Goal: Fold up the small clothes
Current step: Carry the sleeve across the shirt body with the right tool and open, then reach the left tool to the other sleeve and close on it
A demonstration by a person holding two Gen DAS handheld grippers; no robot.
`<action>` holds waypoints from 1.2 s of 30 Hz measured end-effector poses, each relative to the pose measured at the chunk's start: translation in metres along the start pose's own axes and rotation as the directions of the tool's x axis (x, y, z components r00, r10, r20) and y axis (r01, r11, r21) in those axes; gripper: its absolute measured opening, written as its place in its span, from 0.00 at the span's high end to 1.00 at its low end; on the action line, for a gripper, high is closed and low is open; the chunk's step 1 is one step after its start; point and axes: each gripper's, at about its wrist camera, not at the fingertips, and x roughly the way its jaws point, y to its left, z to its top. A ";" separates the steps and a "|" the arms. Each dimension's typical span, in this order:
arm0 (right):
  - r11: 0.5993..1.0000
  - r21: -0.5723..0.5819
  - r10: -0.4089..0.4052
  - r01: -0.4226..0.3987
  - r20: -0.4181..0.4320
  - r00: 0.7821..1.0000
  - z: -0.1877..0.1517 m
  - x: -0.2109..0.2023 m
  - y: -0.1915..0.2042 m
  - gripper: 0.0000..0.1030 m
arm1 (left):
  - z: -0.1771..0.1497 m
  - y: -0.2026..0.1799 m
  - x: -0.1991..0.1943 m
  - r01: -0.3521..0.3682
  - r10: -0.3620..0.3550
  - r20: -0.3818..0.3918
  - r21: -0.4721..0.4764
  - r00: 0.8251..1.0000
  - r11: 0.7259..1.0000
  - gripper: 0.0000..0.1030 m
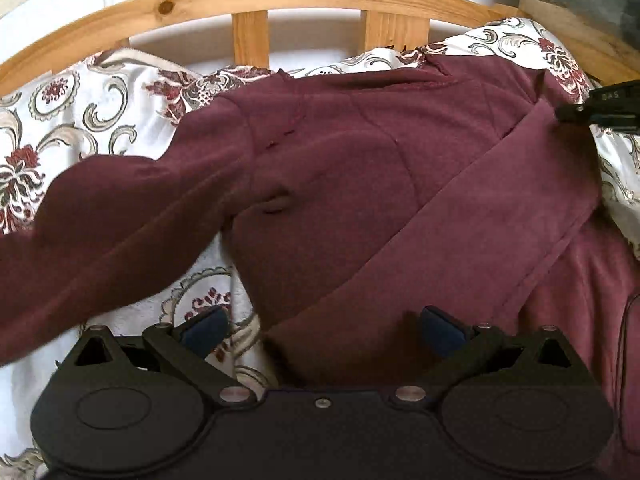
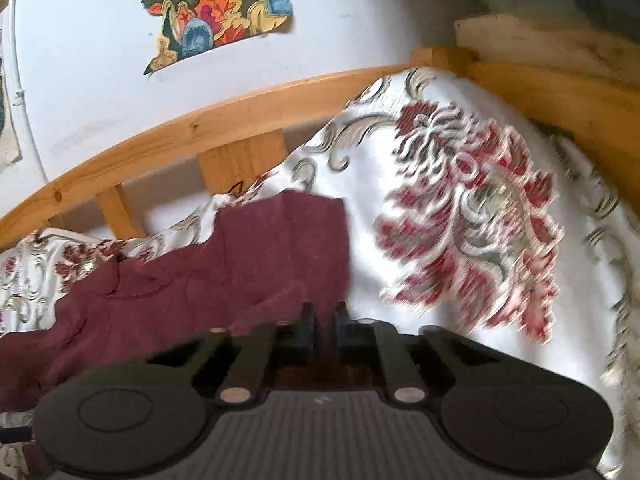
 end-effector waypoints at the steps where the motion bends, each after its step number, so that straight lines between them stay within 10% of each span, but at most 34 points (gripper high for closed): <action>1: 1.000 -0.022 -0.020 0.021 0.023 1.000 0.003 -0.004 0.001 0.89 | 0.001 -0.001 0.001 -0.001 0.001 -0.001 -0.001 1.000 1.000 0.01; 8: 0.988 -0.107 -0.109 0.111 0.028 0.994 0.002 0.013 0.009 0.86 | 0.002 -0.010 0.008 -0.045 0.046 -0.024 0.041 0.999 0.998 0.01; 13: 0.985 -0.122 -0.112 0.120 0.072 0.991 -0.005 0.000 0.017 0.54 | 0.004 0.010 -0.019 -0.028 0.029 0.011 -0.043 1.000 0.999 0.01; 17: 0.985 -0.154 -0.065 0.081 0.107 0.992 -0.018 -0.022 0.025 0.39 | 0.005 0.028 -0.050 -0.175 0.179 0.089 -0.057 0.980 0.983 0.01; 24: 0.988 -0.132 0.092 -0.080 0.085 0.992 -0.065 -0.075 0.051 0.13 | 0.004 0.084 -0.098 -0.510 0.519 0.140 -0.096 0.843 0.855 0.01; 30: 0.994 -0.096 0.063 -0.050 0.138 0.988 -0.112 -0.132 0.074 0.02 | -0.029 0.149 -0.152 -0.681 0.754 0.117 -0.355 0.647 0.640 0.01; 32: 0.996 -0.070 0.070 -0.061 0.124 0.990 -0.120 -0.144 0.076 0.01 | -0.034 0.172 -0.163 -0.694 0.774 0.067 -0.398 0.630 0.600 0.01; 36: 0.995 -0.043 0.095 -0.092 0.081 0.992 -0.131 -0.162 0.077 0.01 | -0.041 0.216 -0.180 -0.628 0.749 0.016 -0.534 0.663 0.567 0.01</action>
